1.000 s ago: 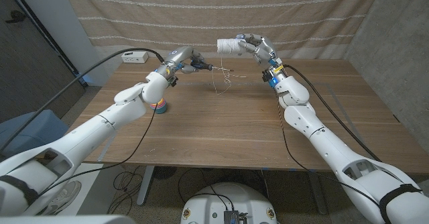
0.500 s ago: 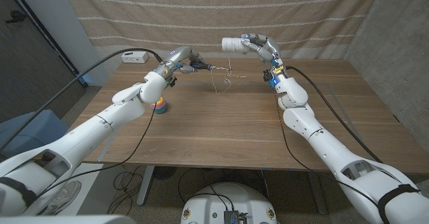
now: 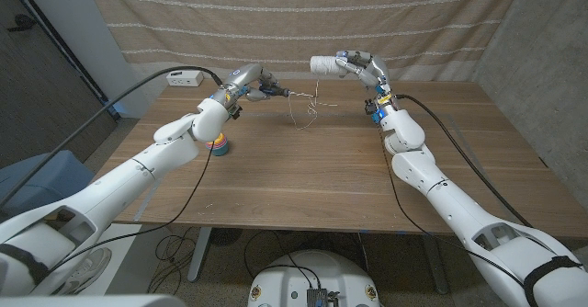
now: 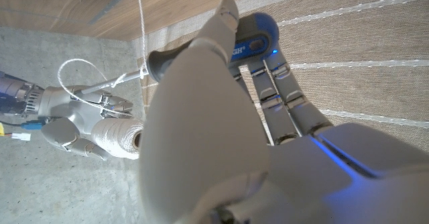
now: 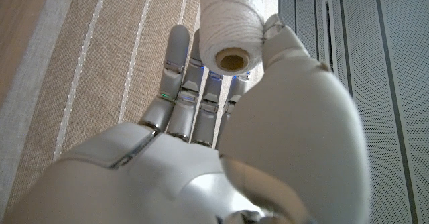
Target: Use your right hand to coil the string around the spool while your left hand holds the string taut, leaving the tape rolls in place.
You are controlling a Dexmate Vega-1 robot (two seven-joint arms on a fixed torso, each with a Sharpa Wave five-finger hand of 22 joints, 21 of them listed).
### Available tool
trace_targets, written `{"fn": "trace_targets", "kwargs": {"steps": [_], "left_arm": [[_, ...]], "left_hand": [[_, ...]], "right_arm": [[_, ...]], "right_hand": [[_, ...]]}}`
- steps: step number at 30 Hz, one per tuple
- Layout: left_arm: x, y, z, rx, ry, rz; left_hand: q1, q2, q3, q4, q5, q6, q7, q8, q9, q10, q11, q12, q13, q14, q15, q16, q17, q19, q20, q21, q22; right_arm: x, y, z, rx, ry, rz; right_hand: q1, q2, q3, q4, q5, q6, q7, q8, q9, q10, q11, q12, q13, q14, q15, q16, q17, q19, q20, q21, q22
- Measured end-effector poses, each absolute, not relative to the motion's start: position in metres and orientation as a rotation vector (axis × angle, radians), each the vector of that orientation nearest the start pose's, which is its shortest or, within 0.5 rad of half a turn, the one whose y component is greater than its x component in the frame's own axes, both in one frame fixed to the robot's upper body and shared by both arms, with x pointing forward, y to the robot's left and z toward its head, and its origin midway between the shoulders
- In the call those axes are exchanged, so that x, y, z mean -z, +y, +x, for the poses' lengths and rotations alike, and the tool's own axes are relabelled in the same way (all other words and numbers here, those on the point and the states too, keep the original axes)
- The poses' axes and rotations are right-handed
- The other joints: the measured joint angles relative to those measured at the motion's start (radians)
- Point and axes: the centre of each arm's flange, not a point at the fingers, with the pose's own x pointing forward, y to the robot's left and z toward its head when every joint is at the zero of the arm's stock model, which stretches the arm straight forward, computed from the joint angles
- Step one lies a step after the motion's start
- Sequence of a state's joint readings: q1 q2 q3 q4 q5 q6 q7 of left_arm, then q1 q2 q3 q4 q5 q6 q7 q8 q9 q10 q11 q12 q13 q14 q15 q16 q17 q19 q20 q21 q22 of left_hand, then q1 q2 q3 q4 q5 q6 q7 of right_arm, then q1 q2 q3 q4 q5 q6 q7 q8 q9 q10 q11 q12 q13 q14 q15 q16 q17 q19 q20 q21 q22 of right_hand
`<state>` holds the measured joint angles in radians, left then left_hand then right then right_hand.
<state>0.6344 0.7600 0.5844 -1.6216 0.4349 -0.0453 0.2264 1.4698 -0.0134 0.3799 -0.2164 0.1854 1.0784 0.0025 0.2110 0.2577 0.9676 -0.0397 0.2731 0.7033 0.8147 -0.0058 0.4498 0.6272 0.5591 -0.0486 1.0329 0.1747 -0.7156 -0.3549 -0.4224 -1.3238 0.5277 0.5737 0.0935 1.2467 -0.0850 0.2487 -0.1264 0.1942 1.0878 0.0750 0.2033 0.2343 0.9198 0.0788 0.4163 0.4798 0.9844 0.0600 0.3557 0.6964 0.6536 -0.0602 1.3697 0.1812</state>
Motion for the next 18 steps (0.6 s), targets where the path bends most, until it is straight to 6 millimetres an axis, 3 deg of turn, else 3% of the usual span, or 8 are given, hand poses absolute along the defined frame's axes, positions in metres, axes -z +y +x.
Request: {"fn": "trace_targets", "kwargs": {"steps": [18], "left_arm": [[-0.095, 0.218, 0.608, -0.1, -0.82, 1.368]], "left_hand": [[0.0, 0.0, 0.0, 0.0, -0.001, 0.0, 0.0, -0.006, -0.005, 0.003, -0.004, -0.007, 0.0, 0.0, 0.0, -0.004, 0.013, 0.0, 0.0, 0.0, 0.0]], "right_arm": [[-0.072, -0.194, 0.6, -0.285, -0.969, -0.254]], "right_hand": [[0.0, 0.0, 0.003, -0.002, -0.002, 0.0, 0.0, 0.0, -0.002, 0.004, 0.004, -0.003, 0.0, 0.004, 0.004, -0.002, 0.0, 0.0, 0.0, 0.009, 0.0]]}}
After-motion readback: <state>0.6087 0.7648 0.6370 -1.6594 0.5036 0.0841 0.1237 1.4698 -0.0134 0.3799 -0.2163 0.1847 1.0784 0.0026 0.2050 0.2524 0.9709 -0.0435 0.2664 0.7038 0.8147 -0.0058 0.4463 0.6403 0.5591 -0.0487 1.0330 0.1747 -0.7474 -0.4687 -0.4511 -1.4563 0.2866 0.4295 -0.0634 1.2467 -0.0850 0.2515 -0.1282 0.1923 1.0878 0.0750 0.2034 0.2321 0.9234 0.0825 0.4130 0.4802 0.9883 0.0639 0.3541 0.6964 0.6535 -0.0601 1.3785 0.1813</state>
